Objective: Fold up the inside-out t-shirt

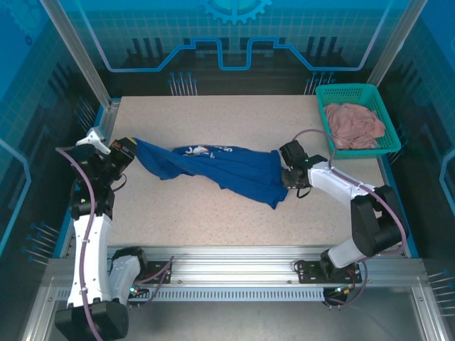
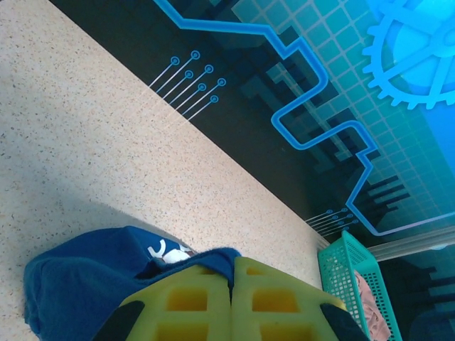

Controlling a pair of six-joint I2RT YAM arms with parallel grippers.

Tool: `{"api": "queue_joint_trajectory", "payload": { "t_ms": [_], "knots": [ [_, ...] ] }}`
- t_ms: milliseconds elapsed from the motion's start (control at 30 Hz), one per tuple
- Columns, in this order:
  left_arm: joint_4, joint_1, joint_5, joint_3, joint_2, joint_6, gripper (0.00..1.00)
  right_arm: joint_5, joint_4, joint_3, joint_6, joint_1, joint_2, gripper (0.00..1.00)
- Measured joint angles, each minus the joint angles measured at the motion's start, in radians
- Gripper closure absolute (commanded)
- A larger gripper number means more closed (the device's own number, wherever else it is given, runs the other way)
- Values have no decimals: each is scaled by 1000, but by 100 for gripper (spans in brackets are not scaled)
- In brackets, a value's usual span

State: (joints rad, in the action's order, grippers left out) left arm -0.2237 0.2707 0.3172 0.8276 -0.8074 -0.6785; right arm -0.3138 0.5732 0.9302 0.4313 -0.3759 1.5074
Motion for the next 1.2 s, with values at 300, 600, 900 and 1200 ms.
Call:
{"api": "queue_joint_trajectory", "payload": {
  "t_ms": [300,600,900,1200],
  "knots": [
    [3,1,41,-19,-29,-1,100,246,-86,-124,14,-1,-77,43],
    [20,2,72,-34,-30,-3,100,360,-165,-215,37,45,-84,55],
    [27,2,82,-40,-30,-3,100,418,-257,-231,31,77,-85,78],
    [32,2,87,-40,-31,-3,100,423,-272,-256,32,83,-98,66]
  ]
}}
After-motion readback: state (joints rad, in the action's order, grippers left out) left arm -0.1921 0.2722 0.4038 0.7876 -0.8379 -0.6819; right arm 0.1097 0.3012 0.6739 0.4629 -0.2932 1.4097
